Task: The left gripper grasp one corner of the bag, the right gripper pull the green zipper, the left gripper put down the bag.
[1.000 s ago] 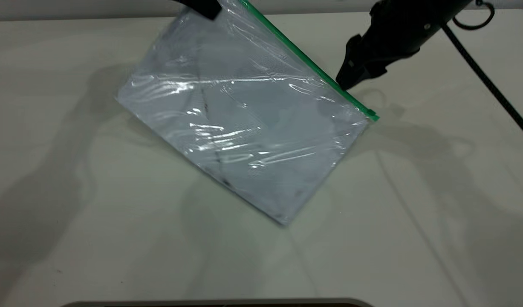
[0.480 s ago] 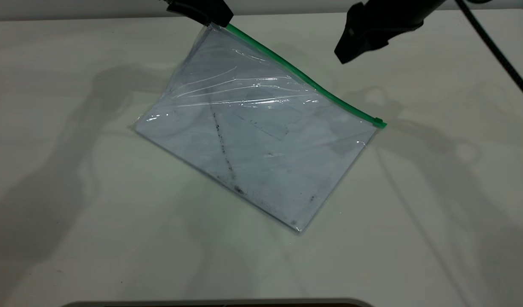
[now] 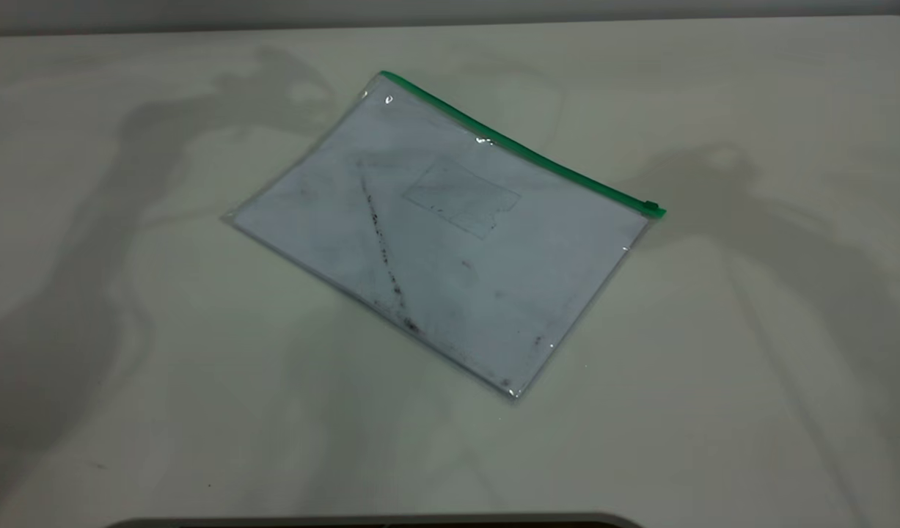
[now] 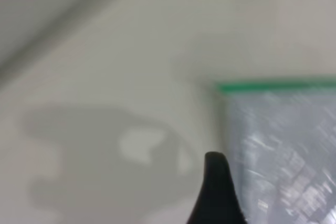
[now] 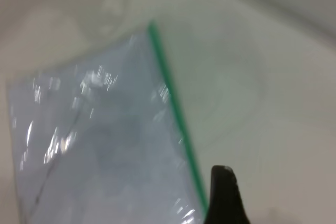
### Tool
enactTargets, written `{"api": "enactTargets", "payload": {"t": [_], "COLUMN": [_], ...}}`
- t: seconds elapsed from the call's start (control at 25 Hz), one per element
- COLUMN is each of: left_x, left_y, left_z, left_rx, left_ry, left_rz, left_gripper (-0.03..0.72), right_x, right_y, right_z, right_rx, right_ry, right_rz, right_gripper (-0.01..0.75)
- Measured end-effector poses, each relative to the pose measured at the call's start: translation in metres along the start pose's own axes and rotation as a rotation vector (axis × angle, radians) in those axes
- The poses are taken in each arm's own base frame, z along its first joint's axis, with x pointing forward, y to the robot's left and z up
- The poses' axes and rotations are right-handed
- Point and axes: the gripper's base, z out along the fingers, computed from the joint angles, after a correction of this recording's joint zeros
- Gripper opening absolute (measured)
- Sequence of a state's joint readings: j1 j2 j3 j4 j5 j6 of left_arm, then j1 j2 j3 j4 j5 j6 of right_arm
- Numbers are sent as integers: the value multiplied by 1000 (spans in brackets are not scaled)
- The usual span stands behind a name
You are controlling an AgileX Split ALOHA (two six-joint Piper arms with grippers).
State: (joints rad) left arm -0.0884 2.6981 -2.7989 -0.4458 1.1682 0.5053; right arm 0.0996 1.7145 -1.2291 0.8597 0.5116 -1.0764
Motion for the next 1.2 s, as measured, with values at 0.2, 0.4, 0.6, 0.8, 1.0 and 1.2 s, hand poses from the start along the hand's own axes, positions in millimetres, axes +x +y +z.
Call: {"api": "enactTargets", "payload": {"t": [0.2,0.4,0.6,0.8,1.0,1.2], "left_x": [-24,-37,-49,-46,-22,16], "left_y": [0,-7,-29,-57,-86,-125], "left_z": [-69,-120,-176,-229,-267,-314], "left_rx": [-179,-310,-339,-341,-322,-321], "left_ry": [-110,-171,-263,-275,-211,-196], "left_rz": [-126,-165,-150,-151,-186,-202], "left_gripper": [579,566,567,567,567,567], "right_x": [-25,-29,-17,5,28,74], "right_y": [-1,25,62,87,109,132], "right_z": [-96,-171,-232,-272,-300,-304], "right_rx": [36,83,99,152,197,193], "right_ry": [-128,-167,-139,-61,-66,-79], "right_rz": [44,19,33,40,11,20], "right_gripper": [565,565,565,565,565,565]}}
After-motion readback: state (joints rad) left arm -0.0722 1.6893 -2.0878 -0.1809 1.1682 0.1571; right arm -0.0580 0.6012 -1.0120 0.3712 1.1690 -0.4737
